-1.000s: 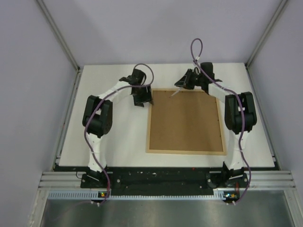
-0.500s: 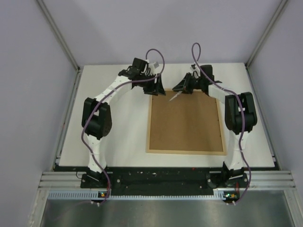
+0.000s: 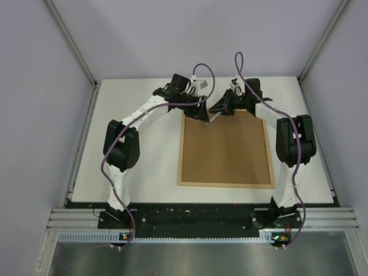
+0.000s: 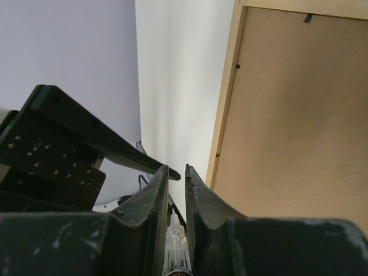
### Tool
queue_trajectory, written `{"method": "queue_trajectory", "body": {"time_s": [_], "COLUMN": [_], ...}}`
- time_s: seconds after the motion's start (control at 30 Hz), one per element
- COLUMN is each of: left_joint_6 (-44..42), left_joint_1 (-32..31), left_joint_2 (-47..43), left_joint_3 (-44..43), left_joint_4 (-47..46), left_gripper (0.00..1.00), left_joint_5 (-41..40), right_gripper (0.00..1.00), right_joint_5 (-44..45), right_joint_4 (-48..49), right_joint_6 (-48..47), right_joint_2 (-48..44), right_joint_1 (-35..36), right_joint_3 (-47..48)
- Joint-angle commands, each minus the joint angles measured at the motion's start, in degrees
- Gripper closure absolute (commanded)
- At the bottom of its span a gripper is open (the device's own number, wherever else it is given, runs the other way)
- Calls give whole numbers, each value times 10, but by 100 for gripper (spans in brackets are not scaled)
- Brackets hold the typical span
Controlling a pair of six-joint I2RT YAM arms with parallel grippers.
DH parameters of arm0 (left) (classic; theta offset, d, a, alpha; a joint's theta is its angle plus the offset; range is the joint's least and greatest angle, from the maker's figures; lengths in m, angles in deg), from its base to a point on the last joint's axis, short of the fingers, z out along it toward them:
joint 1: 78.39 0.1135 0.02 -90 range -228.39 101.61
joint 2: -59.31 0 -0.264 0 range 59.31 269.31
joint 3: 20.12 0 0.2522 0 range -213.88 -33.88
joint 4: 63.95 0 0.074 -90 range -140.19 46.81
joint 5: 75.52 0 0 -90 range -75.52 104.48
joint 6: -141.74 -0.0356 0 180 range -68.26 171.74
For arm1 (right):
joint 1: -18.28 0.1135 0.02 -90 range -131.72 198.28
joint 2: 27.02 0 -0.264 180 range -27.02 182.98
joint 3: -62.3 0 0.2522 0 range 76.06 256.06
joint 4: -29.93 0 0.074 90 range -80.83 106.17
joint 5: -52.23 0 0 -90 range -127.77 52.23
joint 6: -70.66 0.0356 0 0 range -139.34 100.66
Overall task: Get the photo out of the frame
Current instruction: Adjust the screwdriver.
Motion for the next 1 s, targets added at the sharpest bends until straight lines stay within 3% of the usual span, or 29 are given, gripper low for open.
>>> {"method": "queue_trajectory", "body": {"time_s": [0.0, 0.4, 0.53, 0.6, 0.63, 0.8, 0.83, 0.97], "left_joint_6": [-28, -28, -28, -27, -26, -17, -15, -12], "left_joint_1": [-1, -12, -13, -13, -13, -11, -11, -8], "left_joint_2": [-32, -34, -36, -35, -33, -30, -31, -35], "left_joint_3": [17, 18, 19, 21, 21, 24, 25, 32], "left_joint_4": [-15, -21, -22, -24, -23, -24, -24, -25], "left_gripper": [46, 67, 82, 97, 100, 100, 100, 100], "left_joint_5": [1, 69, 83, 90, 93, 122, 126, 133], "right_gripper": [100, 100, 100, 100, 100, 100, 96, 65], "right_joint_5": [-27, -26, -25, -25, -25, -42, -53, -91], "right_joint_4": [1, -7, -10, -13, -14, -20, -22, -40], "right_joint_6": [12, 11, 9, 9, 8, -14, -25, -73], "right_joint_2": [-46, -56, -56, -57, -58, -62, -61, -59], "right_joint_1": [0, 1, 2, 3, 3, 2, 3, -1], "right_joint_3": [3, -1, -2, -3, -4, -1, 1, 9]}}
